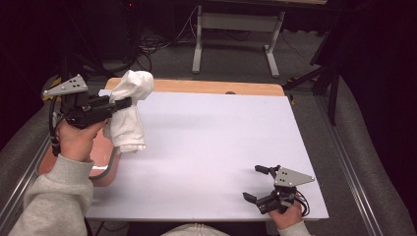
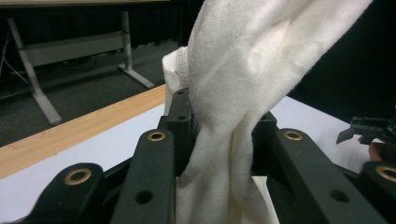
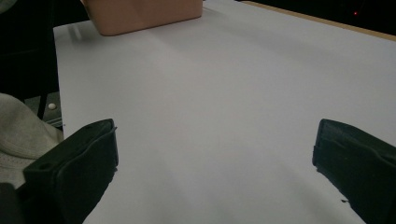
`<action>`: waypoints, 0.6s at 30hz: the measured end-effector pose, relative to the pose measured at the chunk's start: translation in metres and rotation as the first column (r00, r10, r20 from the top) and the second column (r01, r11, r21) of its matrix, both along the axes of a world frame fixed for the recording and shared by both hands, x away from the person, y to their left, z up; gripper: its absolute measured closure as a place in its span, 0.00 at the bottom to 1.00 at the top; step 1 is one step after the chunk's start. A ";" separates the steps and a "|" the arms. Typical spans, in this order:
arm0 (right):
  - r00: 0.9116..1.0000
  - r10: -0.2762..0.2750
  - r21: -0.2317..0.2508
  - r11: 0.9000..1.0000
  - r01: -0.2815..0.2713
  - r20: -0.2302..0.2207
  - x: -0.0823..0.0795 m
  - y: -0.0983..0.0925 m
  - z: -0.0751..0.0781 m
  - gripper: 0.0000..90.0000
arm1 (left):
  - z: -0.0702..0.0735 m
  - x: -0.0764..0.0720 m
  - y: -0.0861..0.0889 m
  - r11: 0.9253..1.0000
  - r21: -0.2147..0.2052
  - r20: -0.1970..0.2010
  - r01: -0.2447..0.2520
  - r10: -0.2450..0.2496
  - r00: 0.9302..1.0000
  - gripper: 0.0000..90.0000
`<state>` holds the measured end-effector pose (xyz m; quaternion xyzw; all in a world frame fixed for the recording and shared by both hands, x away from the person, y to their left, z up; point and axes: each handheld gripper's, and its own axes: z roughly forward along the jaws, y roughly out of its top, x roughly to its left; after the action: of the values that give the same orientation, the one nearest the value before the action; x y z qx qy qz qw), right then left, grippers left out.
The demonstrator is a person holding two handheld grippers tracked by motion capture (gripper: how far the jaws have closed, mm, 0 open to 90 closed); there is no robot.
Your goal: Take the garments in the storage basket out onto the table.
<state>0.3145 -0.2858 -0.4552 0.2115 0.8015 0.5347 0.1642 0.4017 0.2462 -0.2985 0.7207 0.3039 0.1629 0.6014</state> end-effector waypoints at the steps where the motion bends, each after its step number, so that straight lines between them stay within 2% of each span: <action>1: 1.000 0.000 0.000 1.000 0.000 0.000 0.000 0.000 0.000 0.01 | -0.001 0.000 -0.002 1.000 -0.006 0.001 0.005 -0.005 1.000 0.79; 5: 1.000 0.001 0.000 1.000 -0.001 0.001 0.000 0.000 0.000 0.01 | -0.005 -0.002 -0.013 0.999 -0.022 0.005 0.032 -0.032 0.999 0.79; 6: 1.000 0.001 0.000 1.000 -0.001 0.000 0.000 0.000 0.000 0.01 | -0.007 -0.004 -0.020 0.999 -0.020 0.014 0.032 -0.032 0.999 0.79; 18: 1.000 0.004 0.001 1.000 -0.004 -0.001 0.000 -0.001 0.000 0.01 | -0.020 -0.007 -0.051 0.998 -0.022 0.028 0.057 -0.056 0.998 0.79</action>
<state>0.3145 -0.2863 -0.4550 0.2101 0.8019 0.5352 0.1626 0.3943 0.1954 -0.3182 0.7198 0.2770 0.1524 0.6180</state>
